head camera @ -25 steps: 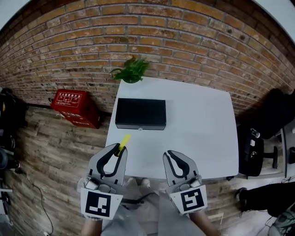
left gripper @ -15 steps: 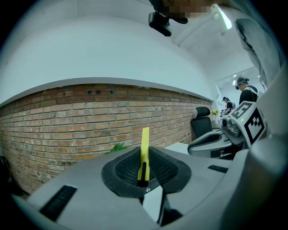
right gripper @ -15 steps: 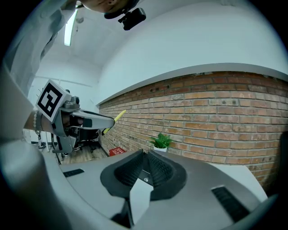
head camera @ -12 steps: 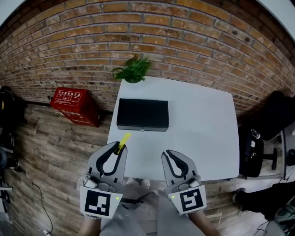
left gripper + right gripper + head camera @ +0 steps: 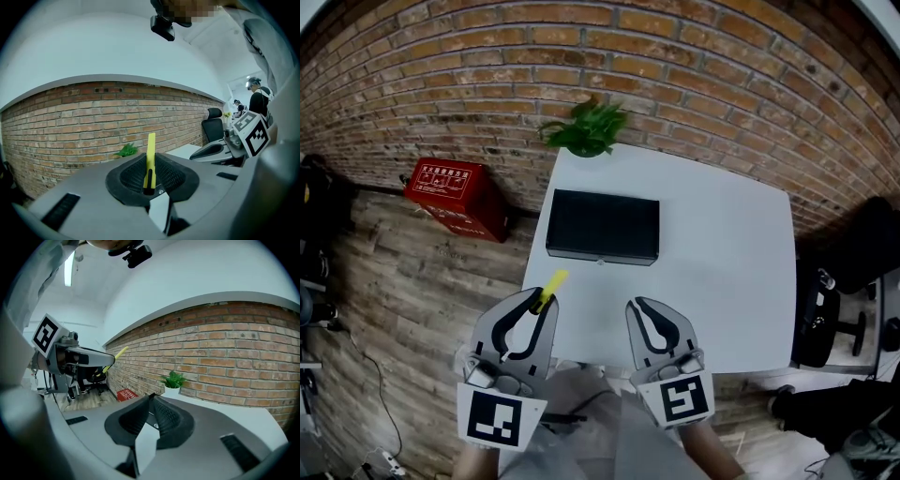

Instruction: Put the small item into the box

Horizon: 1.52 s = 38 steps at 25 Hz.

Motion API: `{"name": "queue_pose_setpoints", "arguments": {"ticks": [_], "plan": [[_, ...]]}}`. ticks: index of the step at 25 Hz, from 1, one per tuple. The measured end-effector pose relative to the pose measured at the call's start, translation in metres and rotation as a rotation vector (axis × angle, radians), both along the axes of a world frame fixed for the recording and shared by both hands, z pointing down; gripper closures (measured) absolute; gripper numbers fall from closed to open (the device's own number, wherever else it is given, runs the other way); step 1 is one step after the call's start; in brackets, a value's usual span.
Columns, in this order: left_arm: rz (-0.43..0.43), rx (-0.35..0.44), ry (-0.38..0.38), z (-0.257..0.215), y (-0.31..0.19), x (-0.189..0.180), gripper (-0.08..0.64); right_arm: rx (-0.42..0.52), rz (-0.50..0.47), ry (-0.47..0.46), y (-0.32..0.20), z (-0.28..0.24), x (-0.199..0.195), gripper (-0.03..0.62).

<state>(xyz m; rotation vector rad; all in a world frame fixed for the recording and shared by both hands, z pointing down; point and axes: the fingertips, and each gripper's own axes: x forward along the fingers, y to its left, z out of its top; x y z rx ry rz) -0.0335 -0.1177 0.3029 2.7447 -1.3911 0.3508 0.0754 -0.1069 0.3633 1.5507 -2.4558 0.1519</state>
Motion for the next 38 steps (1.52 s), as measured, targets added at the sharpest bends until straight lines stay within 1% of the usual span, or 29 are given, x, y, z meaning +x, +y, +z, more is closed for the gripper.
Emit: {"name": "queue_pose_setpoints", "arguments": {"ticks": [3,7,11,15,17,21,27,29,30,32,35,38], "plan": [[0.005,-0.006,-0.032,0.007,-0.004,-0.005,0.494,-0.03,-0.022,0.01,-0.009,0.014,-0.007,0.534],[0.04,0.013,-0.104,0.018,-0.009,-0.011,0.495,-0.073,-0.044,0.044,-0.022,0.039,-0.014,0.532],[0.039,0.008,-0.137,0.03,-0.015,-0.019,0.494,-0.112,-0.03,0.066,-0.034,0.065,-0.02,0.532],[0.004,-0.019,-0.125,0.043,-0.022,-0.029,0.494,-0.168,0.019,0.045,-0.047,0.089,-0.02,0.532],[-0.008,-0.025,-0.126,0.05,-0.026,-0.034,0.494,-0.186,0.029,0.049,-0.053,0.102,-0.019,0.532],[-0.059,-0.062,-0.095,0.06,-0.034,-0.045,0.495,-0.231,0.053,0.069,-0.065,0.129,-0.021,0.532],[-0.073,-0.081,-0.101,0.074,-0.043,-0.052,0.494,-0.267,0.091,0.083,-0.088,0.157,-0.028,0.531],[-0.095,-0.103,-0.082,0.079,-0.045,-0.056,0.494,-0.281,0.101,0.096,-0.094,0.166,-0.031,0.524],[-0.101,-0.11,-0.078,0.082,-0.045,-0.057,0.495,-0.291,0.105,0.102,-0.097,0.172,-0.032,0.51],[-0.1,-0.114,-0.082,0.086,-0.047,-0.059,0.494,-0.32,0.115,0.105,-0.101,0.182,-0.033,0.489],[-0.101,-0.12,-0.087,0.091,-0.049,-0.061,0.494,-0.358,0.143,0.095,-0.106,0.195,-0.032,0.489],[-0.097,-0.121,-0.093,0.093,-0.05,-0.063,0.494,-0.368,0.173,0.09,-0.111,0.2,-0.031,0.49]]}}
